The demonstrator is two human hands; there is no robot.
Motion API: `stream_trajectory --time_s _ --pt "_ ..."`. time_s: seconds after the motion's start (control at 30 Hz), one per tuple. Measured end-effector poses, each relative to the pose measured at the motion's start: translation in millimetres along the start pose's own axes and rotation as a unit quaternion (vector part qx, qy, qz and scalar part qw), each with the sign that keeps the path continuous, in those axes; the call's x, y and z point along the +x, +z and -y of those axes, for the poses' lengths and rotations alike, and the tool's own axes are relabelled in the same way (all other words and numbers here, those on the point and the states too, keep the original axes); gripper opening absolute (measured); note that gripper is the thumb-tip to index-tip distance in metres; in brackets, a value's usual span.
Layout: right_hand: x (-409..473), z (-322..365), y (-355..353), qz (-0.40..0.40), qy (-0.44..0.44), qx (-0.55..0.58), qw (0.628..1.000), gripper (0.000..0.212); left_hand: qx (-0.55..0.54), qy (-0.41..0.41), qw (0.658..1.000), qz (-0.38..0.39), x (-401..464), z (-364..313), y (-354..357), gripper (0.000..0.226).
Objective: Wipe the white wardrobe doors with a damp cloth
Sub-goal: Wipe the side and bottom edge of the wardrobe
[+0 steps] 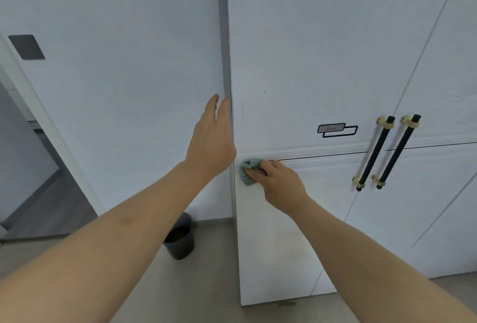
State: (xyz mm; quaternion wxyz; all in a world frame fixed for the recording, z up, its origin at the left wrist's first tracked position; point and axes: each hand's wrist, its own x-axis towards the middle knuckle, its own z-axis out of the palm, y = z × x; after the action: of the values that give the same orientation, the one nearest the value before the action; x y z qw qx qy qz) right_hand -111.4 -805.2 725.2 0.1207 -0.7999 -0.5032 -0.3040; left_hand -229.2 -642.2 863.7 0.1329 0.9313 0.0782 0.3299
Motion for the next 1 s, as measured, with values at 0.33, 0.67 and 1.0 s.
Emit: stream_trajectory --time_s 0.33,0.67,1.0 --pt "62.9 -98.6 -176.0 -0.255 0.203 0.104 0.94 0.059 0.138 0.058 0.986 -0.079 18.7 -62.7 37.1 0.096" --pt "-11.4 -165.1 -99.7 -0.269 0.209 0.022 0.94 0.064 0.15 0.073 0.972 -0.165 31.8 -65.9 90.8 0.079" --pt "12.8 -15.4 14.7 -0.242 0.012 0.056 0.968 0.042 -0.019 0.099 0.956 -0.275 -6.3 -29.2 120.2 0.067"
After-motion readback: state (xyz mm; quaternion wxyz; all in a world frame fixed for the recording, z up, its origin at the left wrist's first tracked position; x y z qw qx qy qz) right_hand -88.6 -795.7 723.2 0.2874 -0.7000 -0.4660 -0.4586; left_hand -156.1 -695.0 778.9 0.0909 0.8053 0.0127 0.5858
